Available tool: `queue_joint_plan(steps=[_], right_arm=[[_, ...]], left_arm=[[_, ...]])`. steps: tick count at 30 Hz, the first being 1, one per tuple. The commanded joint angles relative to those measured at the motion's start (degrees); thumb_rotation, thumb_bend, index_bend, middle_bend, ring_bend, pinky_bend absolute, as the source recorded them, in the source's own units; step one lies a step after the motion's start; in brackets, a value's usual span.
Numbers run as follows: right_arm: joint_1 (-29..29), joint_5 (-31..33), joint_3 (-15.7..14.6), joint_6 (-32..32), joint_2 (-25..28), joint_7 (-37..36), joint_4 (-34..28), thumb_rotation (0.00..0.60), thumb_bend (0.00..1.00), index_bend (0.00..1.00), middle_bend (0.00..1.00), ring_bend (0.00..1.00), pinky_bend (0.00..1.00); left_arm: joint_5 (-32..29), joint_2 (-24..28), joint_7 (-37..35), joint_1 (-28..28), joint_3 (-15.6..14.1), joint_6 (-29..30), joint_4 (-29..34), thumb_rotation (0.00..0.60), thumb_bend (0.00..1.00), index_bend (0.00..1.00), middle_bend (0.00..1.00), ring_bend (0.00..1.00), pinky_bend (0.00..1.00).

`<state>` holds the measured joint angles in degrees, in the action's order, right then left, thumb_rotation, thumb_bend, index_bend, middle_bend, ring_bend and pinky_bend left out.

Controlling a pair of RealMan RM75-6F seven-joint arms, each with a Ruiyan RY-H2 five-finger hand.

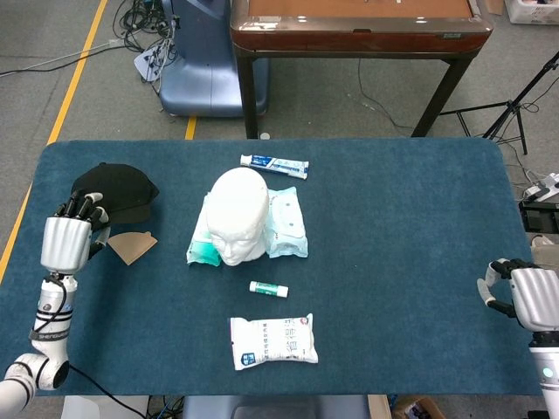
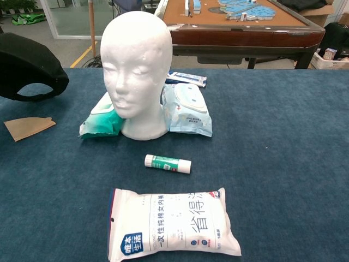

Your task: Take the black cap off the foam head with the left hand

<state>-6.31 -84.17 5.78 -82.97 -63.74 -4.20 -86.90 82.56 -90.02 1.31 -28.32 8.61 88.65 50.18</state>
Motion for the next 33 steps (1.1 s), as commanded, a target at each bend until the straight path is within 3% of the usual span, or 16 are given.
queue_joint_plan(steps=[1,5,12,15,23,26,30,33], right_arm=[[-0.1,0.0,0.0,0.1,-0.1,0.2,-0.1,0.600,0.44,0.75,0.60,0.51,0.56],[-0.1,0.0,-0.1,0.1,-0.1,0.2,-0.1,0.600,0.44,0.75,0.60,0.51,0.56],[0.1,0.0,-0.1,-0.1,0.0,-0.2,0.1,0.600,0.44,0.75,0.60,0.51,0.56],[0.1,0.0,-0.2,-0.2,0.0,-0.4,0.2,0.600,0.44,0.75,0.60,0.51,0.56],[0.1,-0.1,-0.2,-0.2,0.1,-0.4,0.1,0.600,0.44,0.75,0.60,0.51,0.56],[0.0,-0.1,-0.3,-0.1,0.0,-0.3,0.0,0.600,0.44,0.75,0.60,0.51,0.56],[-0.1,-0.2,-0.3,0.1,-0.1,-0.2,0.0,0.600,0.44,0.75,0.60,0.51,0.56],[-0.1,-0.2,-0.3,0.0,0.0,-0.1,-0.1,0.600,0.44,0.75,0.60,0.51,0.56]], left_arm=[[0.7,11.1,8.9,3.9,-5.6,-6.0,19.0,0.600,0.36,0.59,0.32,0.20,0.43],[-0.8,17.3,15.7,5.1,-7.3,-9.2,31.8,0.600,0.36,0.58,0.32,0.20,0.43],[-2.7,23.4,21.8,6.7,-9.1,-11.9,43.9,0.600,0.36,0.49,0.32,0.20,0.43],[-3.5,25.3,22.9,7.3,-9.8,-13.1,47.1,0.600,0.34,0.37,0.32,0.20,0.43],[-5.9,31.4,24.2,7.3,-11.7,-18.7,53.5,0.600,0.07,0.00,0.30,0.18,0.40],[-7.6,33.7,24.6,7.3,-12.6,-21.0,56.3,0.600,0.01,0.00,0.29,0.16,0.38],[-12.2,37.2,27.5,6.9,-13.3,-23.9,60.9,0.600,0.00,0.00,0.28,0.14,0.37],[-13.5,37.2,30.0,7.6,-13.0,-21.9,61.7,0.600,0.00,0.00,0.28,0.14,0.37]])
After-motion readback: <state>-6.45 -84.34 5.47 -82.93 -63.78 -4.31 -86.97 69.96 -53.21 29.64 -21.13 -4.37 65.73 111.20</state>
